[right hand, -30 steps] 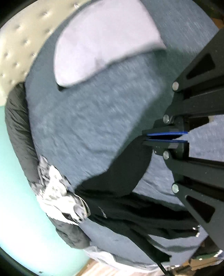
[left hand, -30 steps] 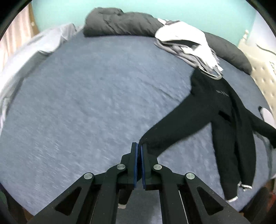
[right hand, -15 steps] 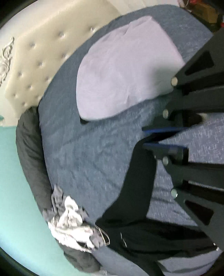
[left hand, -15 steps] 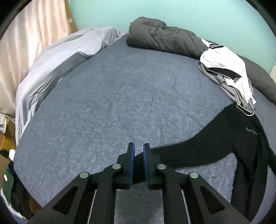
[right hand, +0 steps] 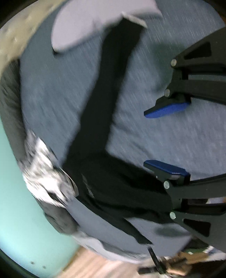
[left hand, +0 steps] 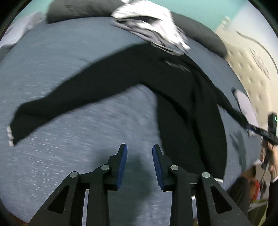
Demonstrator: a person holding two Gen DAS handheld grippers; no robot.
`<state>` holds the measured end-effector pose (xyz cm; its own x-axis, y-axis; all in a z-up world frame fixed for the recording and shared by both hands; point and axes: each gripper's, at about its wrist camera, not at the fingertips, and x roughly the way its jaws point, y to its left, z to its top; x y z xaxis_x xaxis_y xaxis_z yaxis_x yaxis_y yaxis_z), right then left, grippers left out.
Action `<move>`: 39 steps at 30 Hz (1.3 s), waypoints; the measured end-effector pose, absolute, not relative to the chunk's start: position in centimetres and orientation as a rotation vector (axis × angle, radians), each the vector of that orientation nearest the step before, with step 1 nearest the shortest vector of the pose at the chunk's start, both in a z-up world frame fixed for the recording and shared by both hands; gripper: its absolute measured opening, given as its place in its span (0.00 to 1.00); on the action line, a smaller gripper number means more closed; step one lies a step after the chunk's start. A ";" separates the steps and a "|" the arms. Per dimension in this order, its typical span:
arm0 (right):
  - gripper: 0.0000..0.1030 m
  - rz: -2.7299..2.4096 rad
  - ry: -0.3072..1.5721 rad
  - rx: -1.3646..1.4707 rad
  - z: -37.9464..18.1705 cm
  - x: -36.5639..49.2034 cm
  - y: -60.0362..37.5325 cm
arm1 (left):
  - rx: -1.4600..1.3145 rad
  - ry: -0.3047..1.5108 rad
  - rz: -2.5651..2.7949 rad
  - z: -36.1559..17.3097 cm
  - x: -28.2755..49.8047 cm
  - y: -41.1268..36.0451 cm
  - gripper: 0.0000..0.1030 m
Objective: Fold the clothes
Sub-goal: 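Grasp the white-trimmed hem with both tools side by side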
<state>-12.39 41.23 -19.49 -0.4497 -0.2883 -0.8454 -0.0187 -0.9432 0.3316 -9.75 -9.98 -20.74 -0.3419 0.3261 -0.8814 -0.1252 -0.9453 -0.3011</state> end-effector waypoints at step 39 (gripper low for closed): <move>0.05 -2.083 -0.426 1.555 -25.6 -8.1 25.8 | -1.629 -0.081 2.140 -25.9 -3.1 1.5 0.00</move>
